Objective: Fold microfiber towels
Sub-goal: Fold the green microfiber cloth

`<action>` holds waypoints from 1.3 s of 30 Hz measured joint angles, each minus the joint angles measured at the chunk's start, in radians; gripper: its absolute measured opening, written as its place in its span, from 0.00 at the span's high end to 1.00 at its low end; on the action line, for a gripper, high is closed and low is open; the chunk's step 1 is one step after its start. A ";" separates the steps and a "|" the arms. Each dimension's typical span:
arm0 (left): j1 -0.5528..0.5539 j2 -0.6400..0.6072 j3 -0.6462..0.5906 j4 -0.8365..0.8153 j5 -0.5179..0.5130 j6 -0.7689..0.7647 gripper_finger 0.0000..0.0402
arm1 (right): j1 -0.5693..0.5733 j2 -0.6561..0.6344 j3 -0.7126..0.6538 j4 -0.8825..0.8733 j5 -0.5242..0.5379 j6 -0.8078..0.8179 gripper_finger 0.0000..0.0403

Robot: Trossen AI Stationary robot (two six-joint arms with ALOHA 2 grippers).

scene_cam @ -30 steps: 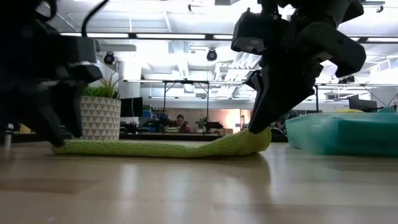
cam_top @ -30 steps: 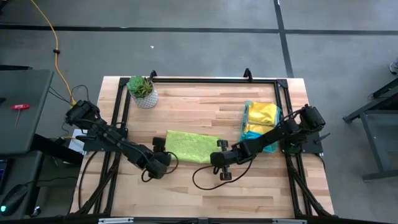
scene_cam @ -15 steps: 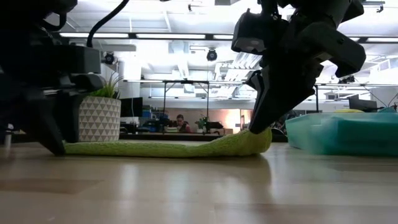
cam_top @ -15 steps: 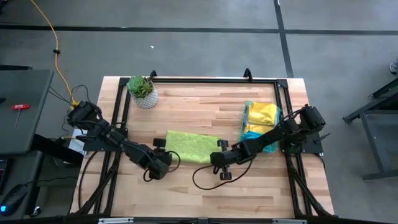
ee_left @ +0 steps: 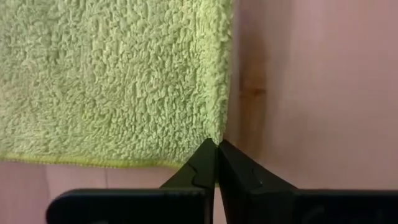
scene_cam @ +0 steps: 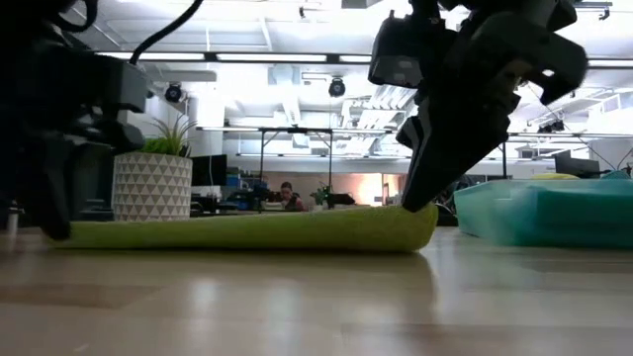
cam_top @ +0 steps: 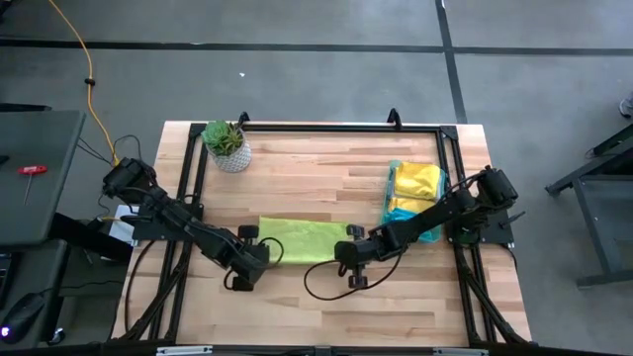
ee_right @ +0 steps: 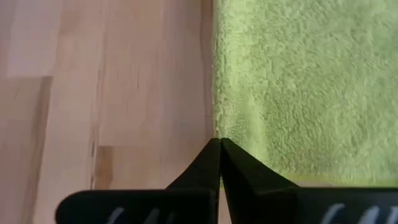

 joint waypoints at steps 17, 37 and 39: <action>0.051 -0.188 0.000 -0.114 -0.225 -0.121 1.00 | -0.062 -0.049 0.000 -0.051 0.244 0.152 1.00; 0.137 -0.032 -0.060 -0.084 -0.398 -0.209 1.00 | -0.100 -0.037 -0.009 -0.106 0.342 0.282 1.00; 0.137 -0.026 -0.060 -0.084 -0.418 -0.213 1.00 | -0.105 -0.025 -0.009 -0.092 0.345 0.282 1.00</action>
